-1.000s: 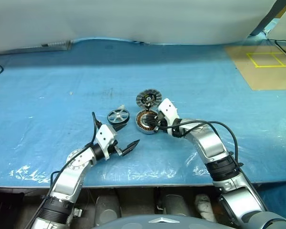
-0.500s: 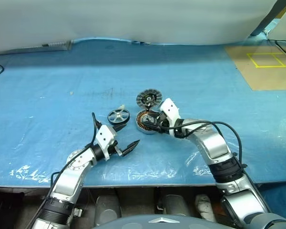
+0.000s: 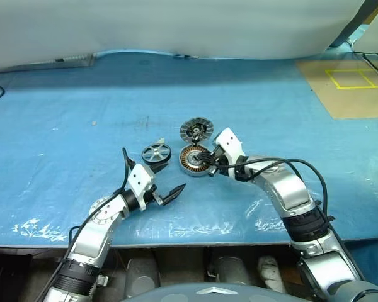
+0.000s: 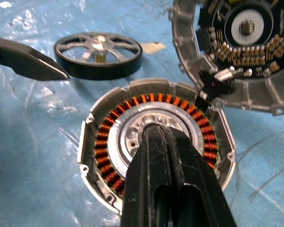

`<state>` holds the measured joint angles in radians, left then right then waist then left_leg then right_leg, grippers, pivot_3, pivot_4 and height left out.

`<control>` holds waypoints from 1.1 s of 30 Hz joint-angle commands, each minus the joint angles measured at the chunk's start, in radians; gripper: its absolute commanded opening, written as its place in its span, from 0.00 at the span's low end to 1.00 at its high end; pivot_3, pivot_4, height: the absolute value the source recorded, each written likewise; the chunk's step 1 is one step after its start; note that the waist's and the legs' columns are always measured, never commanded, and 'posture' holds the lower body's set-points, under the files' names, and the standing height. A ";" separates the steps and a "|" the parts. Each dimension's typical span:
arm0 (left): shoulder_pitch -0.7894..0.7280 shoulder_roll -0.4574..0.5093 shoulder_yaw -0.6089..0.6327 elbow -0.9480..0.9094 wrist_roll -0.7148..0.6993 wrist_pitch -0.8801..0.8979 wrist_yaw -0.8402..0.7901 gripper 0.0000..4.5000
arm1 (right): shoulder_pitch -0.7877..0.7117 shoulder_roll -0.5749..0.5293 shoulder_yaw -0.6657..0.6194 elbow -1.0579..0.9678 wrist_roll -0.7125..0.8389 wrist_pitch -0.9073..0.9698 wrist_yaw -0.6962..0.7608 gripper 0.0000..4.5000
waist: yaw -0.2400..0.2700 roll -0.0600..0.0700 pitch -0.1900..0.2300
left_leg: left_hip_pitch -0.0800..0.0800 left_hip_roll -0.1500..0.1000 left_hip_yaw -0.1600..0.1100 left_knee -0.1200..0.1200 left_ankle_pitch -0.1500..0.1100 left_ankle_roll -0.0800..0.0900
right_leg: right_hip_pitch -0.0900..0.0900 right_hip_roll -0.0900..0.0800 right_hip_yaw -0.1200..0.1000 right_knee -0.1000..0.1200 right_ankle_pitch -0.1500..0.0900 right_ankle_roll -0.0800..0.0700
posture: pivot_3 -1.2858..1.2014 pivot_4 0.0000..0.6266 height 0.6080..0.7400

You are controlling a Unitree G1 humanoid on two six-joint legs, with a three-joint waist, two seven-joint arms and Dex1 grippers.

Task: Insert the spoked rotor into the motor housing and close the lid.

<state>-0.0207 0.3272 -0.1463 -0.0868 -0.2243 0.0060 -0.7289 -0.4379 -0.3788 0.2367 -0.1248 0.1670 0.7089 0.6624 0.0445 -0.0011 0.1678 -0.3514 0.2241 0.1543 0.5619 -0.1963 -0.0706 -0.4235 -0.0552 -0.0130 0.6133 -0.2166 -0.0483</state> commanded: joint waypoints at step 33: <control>0.002 0.008 0.009 -0.026 -0.005 -0.016 -0.001 1.00 | -0.059 0.053 0.037 0.071 -0.029 -0.084 0.008 0.00 | 0.000 0.000 0.000 | 0.000 0.000 0.000 0.001 0.000 0.000 | 0.000 0.000 0.000 0.001 0.000 0.000 | 0.52 0.24 1.00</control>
<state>-0.0164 0.3322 -0.1457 -0.0868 -0.2218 0.0055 -0.7286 -0.4794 -0.3289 0.2846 -0.0359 0.1370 0.6350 0.6727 0.0444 -0.0011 0.1678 -0.3511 0.2243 0.1543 0.5625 -0.1963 -0.0705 -0.4235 -0.0553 -0.0130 0.6144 -0.2166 -0.0483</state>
